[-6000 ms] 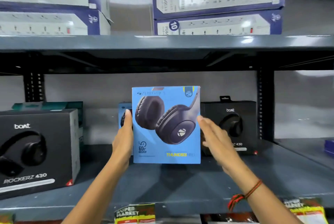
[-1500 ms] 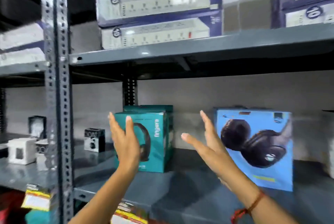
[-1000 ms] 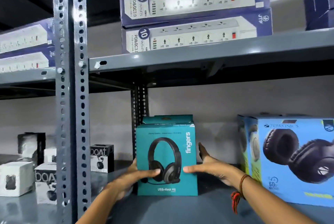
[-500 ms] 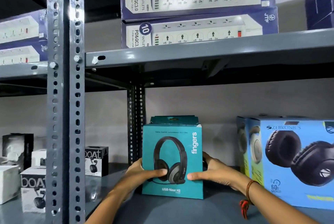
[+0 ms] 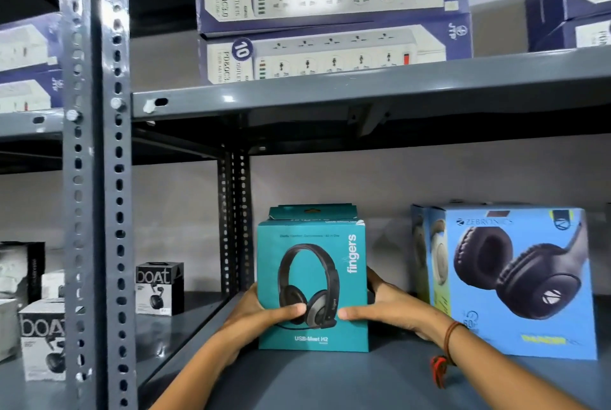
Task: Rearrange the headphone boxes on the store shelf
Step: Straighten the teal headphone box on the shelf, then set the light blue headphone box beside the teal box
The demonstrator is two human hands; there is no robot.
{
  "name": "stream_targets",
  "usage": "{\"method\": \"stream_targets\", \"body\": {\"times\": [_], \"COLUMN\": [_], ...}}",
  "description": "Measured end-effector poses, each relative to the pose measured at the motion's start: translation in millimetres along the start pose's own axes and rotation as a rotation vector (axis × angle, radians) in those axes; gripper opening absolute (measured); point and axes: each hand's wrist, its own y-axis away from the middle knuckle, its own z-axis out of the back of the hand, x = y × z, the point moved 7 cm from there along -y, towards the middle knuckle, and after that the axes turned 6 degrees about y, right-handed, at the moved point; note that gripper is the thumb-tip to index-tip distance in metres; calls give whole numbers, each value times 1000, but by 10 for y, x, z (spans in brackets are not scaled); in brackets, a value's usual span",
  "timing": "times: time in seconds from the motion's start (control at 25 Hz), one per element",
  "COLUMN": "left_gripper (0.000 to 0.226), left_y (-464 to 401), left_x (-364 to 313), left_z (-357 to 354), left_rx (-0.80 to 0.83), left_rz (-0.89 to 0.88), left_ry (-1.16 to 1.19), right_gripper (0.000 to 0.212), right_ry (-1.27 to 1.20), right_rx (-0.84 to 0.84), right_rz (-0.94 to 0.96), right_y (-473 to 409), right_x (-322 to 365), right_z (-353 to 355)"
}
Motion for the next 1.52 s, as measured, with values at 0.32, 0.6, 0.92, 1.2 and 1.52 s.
{"method": "stream_targets", "body": {"times": [0.32,0.6,0.92,1.2,1.52], "left_gripper": [108,121,101,83,74], "left_y": [736,258,-206,-252,-211], "left_x": [-1417,-1317,-529,-419,-456], "left_z": [-768,-2528,-2933,-2904,-2841], "left_rx": [-556,164,312,243,195], "left_rz": [-762,-465,-102,-61,-61], "left_ry": [-61,-122,30,-46,-62], "right_gripper": [114,104,105,65,73], "right_ry": [-16,-47,-43,-129,-88], "right_rx": [-643,-1198,-200,-224,-273], "right_rz": [319,341,-110,-88,-86], "right_y": [971,2138,1529,1377,1445], "right_x": [564,-129,-1391,-1460,-1389], "right_z": [981,2453,2233,2257,2224]}}
